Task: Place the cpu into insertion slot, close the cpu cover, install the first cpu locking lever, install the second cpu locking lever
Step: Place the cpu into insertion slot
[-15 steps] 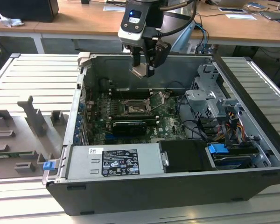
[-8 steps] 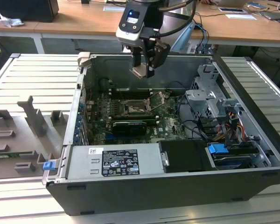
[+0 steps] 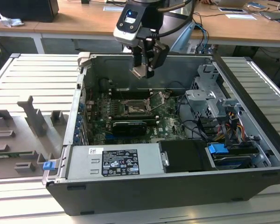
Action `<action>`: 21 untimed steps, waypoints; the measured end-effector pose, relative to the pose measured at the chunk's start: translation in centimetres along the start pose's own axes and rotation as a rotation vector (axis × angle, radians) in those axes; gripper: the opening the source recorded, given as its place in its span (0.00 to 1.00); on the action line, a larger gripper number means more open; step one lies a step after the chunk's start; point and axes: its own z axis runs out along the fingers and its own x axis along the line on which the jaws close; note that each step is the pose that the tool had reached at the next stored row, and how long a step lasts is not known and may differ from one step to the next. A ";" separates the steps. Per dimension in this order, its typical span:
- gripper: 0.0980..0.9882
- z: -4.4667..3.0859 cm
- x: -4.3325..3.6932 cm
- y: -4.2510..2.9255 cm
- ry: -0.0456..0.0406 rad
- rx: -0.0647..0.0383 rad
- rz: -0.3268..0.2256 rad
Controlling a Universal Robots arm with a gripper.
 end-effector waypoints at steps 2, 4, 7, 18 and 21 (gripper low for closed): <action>0.50 0.05 0.00 0.00 -0.0004 0.000 0.006; 0.50 0.09 0.00 -0.01 -0.0005 0.000 0.008; 0.50 0.22 0.00 -0.02 -0.0003 0.000 0.009; 0.50 0.37 -0.01 -0.03 -0.0011 0.000 0.017; 0.50 0.38 -0.01 -0.03 -0.0027 0.000 0.035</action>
